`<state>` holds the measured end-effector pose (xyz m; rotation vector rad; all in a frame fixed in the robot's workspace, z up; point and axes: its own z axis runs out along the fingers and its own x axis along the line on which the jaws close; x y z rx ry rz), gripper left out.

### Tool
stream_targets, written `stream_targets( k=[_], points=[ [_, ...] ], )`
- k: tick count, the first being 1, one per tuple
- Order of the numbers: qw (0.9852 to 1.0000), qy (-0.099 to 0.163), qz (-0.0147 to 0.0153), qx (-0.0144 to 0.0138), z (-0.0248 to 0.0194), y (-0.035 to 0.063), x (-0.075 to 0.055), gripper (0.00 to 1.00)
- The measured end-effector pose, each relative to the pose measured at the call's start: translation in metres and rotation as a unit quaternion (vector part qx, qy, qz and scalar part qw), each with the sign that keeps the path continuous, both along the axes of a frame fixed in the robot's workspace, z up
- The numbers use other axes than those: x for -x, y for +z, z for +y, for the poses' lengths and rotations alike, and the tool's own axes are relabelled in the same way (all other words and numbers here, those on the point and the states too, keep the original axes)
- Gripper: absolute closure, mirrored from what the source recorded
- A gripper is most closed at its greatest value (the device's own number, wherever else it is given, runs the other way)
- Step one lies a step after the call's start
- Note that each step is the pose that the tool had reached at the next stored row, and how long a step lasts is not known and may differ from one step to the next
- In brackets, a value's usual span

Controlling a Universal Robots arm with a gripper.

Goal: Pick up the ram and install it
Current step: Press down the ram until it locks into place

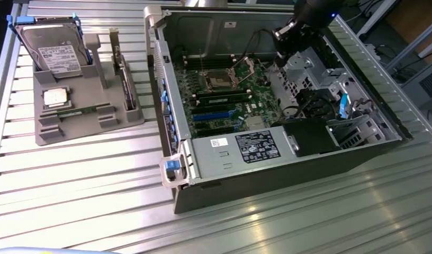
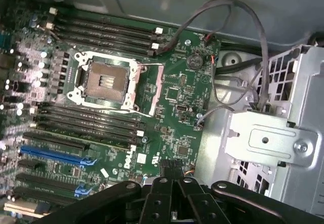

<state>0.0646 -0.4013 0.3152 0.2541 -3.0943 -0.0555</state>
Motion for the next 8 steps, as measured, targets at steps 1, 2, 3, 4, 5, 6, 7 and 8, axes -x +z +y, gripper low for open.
stream_targets(
  k=[1,2,3,4,5,6,7,8],
  points=[
    [0.9999,-0.013,0.0,0.0,0.0,0.0,0.0,0.89],
    [0.9996,-0.027,0.0,0.0,0.0,0.0,0.0,0.89],
    [0.9995,-0.033,0.0,0.0,0.0,-0.0001,0.0,0.89],
    [0.9995,-0.033,0.0,0.0,0.0,0.0,0.0,0.89],
    [0.9995,-0.033,0.0,0.0,0.0,0.0,0.0,0.89],
    [0.9995,-0.033,0.0,0.0,0.0,0.0,0.0,0.89],
    [0.9995,-0.033,0.0,0.0,0.0,0.0,0.0,0.89],
    [0.9995,-0.033,0.0,0.0,0.0,0.0,0.0,0.89]
  ],
)
